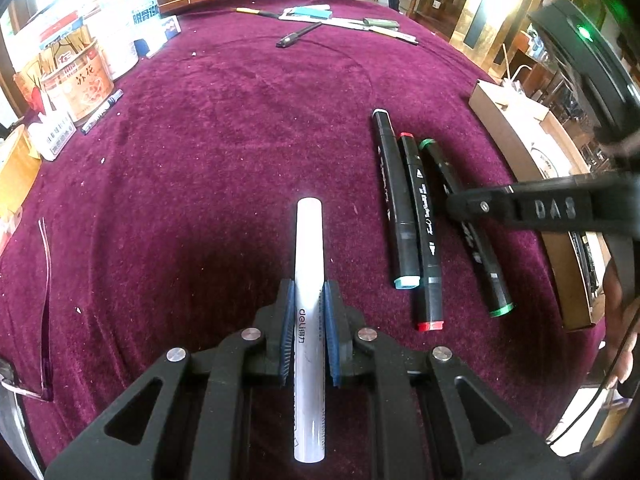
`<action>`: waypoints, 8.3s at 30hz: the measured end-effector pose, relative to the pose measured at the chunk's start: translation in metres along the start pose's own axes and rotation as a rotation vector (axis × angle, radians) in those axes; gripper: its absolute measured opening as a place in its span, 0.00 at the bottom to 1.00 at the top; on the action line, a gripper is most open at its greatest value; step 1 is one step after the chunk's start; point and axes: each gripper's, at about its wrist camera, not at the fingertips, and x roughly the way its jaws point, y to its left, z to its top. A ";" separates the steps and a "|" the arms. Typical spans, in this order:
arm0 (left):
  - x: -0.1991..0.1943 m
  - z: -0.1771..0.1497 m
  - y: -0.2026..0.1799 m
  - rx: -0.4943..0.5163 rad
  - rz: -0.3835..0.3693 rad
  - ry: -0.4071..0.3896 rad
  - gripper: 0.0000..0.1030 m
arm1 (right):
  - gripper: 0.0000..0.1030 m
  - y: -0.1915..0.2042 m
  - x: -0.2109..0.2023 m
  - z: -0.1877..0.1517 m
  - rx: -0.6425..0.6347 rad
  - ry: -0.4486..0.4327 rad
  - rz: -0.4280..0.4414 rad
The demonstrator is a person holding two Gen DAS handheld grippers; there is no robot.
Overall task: Organize rigid objects
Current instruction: 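Grasp the white marker with left gripper while right gripper grasps a green-capped marker, then carry the white marker and green-capped marker over the cardboard tray, then lower white marker and green-capped marker into the tray and open both grippers, then move both tools back to the two remaining black markers on the table, then grasp the blue-capped black marker with left gripper while right gripper grasps the red-capped marker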
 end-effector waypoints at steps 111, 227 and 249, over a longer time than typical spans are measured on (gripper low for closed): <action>0.040 0.050 -0.315 0.050 -0.291 0.077 0.11 | 0.13 -0.260 -0.077 -0.083 0.278 -0.120 0.117; 0.042 0.090 -0.033 0.032 -0.153 0.085 0.21 | 0.25 -0.106 -0.092 -0.079 0.232 -0.219 0.094; -0.001 0.000 0.005 -0.098 -0.059 0.057 0.12 | 0.31 -0.027 -0.021 -0.028 0.173 -0.028 0.291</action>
